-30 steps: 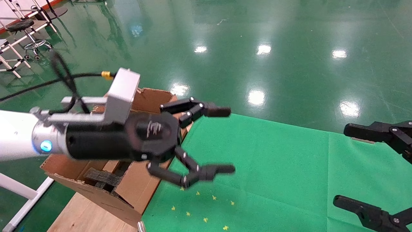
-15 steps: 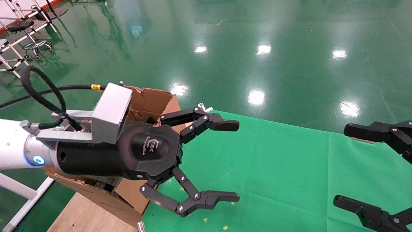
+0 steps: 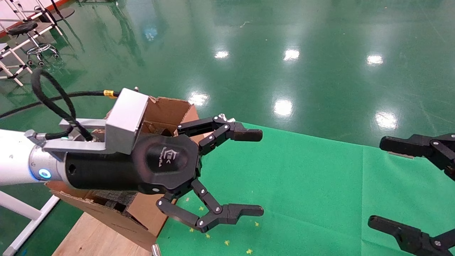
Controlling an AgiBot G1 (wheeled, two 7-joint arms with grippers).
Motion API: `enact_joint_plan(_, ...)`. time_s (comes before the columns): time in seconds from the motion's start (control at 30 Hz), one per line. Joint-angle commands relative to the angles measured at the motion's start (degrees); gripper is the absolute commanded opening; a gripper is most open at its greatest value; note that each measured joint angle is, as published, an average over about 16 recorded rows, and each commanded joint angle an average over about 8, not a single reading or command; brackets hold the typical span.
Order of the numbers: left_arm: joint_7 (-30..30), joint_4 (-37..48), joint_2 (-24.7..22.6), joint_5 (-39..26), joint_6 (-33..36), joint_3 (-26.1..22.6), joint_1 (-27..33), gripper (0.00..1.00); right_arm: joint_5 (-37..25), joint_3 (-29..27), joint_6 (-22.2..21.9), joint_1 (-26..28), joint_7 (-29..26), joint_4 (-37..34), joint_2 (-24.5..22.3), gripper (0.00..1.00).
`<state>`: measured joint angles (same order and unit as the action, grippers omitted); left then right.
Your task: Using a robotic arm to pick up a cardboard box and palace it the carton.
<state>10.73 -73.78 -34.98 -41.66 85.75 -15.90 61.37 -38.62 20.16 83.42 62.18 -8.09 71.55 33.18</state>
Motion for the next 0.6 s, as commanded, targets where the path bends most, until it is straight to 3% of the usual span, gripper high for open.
enact_joint_plan(0.03,0.03,0.09,-0.01,-0.06,-0.02,-0.04,0.06,1.0,0.0,0.0,0.0,0.0,0.0,0.0,0.0,1.0)
enact_joint_plan(0.6,0.1,0.33,-0.04,-0.23,-0.09,-0.14,0.26,1.0,0.0,0.0,0.0,0.0,0.0,0.0,0.0,1.0)
